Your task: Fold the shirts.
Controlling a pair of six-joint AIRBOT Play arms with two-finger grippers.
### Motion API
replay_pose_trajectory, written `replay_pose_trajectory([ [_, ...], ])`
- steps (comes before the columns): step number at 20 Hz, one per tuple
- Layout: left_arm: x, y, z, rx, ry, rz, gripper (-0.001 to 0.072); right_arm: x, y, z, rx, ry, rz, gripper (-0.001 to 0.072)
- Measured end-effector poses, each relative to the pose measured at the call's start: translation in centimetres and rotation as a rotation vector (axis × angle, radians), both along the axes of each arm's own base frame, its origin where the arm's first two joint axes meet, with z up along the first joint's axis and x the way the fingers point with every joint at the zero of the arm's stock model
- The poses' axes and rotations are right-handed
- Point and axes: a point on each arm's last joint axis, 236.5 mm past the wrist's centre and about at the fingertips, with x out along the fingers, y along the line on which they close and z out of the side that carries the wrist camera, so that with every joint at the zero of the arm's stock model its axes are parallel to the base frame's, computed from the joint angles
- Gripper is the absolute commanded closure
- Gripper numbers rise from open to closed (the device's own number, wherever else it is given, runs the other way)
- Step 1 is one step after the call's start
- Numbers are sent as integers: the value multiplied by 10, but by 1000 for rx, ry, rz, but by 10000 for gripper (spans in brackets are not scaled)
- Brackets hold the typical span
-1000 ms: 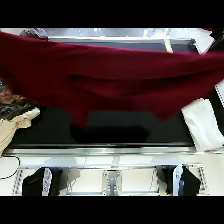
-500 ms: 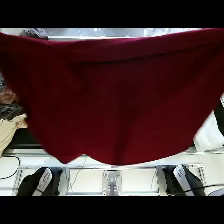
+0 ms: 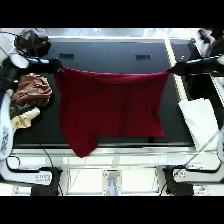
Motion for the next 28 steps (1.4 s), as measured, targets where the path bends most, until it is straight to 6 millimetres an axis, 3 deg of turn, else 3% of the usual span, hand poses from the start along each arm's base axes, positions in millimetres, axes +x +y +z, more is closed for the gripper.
replay_pose_trajectory([
  [2,19,5,-34,16,17,29,696,35,-1,-48,-4,17,-75,703],
  [5,35,10,-62,38,23,46,695,73,-8,-92,2,7,-175,703],
  [7,40,12,-69,71,15,28,695,88,-11,-103,-2,-7,-204,703],
  [10,38,12,-70,126,10,-22,696,98,-12,-95,-26,-25,-191,703],
  [15,4,8,-71,299,86,-150,696,75,-9,-73,-121,38,-69,704],
  [17,-14,10,-77,361,123,-173,696,57,-10,-76,-155,100,-29,704],
  [22,-56,16,-112,404,246,-176,696,7,-10,-125,-180,307,29,704],
  [28,-79,18,-141,408,330,-180,695,-28,-9,-189,-173,436,24,703],
])
